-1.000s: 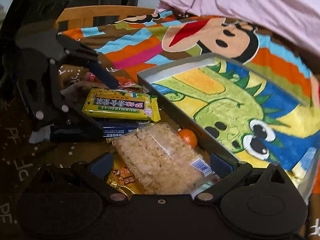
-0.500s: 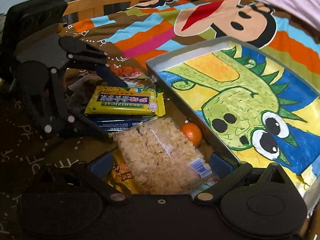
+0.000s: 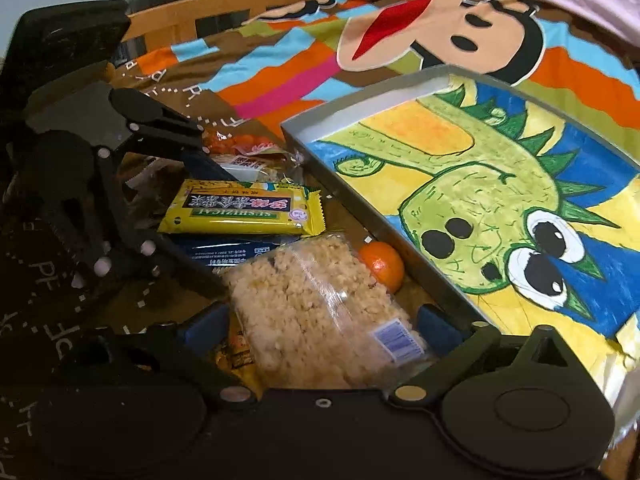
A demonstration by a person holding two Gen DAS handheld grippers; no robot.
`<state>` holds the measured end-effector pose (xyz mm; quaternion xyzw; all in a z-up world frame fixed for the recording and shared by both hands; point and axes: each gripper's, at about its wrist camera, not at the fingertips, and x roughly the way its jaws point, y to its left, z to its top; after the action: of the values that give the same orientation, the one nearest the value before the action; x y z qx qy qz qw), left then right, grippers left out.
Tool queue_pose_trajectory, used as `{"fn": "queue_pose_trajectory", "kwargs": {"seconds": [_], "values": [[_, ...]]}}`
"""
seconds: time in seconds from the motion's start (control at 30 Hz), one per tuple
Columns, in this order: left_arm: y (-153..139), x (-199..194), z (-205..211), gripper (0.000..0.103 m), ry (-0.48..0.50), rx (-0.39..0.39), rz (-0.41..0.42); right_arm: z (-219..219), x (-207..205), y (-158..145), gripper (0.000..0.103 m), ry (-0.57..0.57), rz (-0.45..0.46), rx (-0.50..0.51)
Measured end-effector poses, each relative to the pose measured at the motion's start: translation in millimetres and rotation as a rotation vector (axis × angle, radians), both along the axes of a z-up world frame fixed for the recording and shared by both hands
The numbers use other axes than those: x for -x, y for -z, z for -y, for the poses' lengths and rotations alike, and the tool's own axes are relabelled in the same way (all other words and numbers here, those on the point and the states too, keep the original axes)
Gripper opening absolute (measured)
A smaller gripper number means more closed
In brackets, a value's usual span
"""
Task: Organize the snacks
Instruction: 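Grasp the yellow biscuit bar with the left tool while the right tool grasps the clear rice crispy bag, then carry the yellow bar into the tray with the left tool while the right tool drops the crispy bag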
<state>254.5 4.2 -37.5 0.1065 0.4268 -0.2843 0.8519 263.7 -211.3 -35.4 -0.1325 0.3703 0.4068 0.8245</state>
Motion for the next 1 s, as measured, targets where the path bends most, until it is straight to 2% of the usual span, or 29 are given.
{"fn": "queue_pose_trajectory", "kwargs": {"seconds": [0.07,0.2,0.37,0.43,0.47,0.57,0.6,0.7,0.9,1.0], "values": [[-1,0,-4,0.079,-0.01,0.005,-0.003,5,6,-1,0.088,0.024,0.002,-0.019],[-3,-1,-5,0.074,-0.039,0.006,-0.013,11,19,-4,0.081,0.063,0.016,-0.039],[-2,-1,-2,0.074,-0.075,0.004,-0.013,7,33,-5,0.081,0.114,0.061,-0.024],[-2,-2,-4,0.074,-0.085,0.014,-0.016,4,30,-4,0.089,0.124,0.061,-0.019],[-1,-3,-5,0.074,-0.091,0.022,-0.021,3,28,-3,0.089,0.129,0.056,-0.019],[-2,-3,-6,0.068,-0.109,0.02,-0.024,0,26,1,0.083,0.136,0.029,-0.034],[-3,-3,-6,0.064,-0.119,0.015,-0.022,-1,28,0,0.079,0.14,0.033,-0.037],[-5,0,-7,0.056,-0.132,0.0,-0.015,-3,38,-2,0.077,0.155,0.069,-0.021],[-7,12,-10,0.054,-0.151,-0.018,-0.004,-2,71,-9,0.077,0.2,0.145,0.006],[-9,22,-13,0.053,-0.176,-0.001,0.006,-6,98,-12,0.077,0.193,0.207,0.05]]}}
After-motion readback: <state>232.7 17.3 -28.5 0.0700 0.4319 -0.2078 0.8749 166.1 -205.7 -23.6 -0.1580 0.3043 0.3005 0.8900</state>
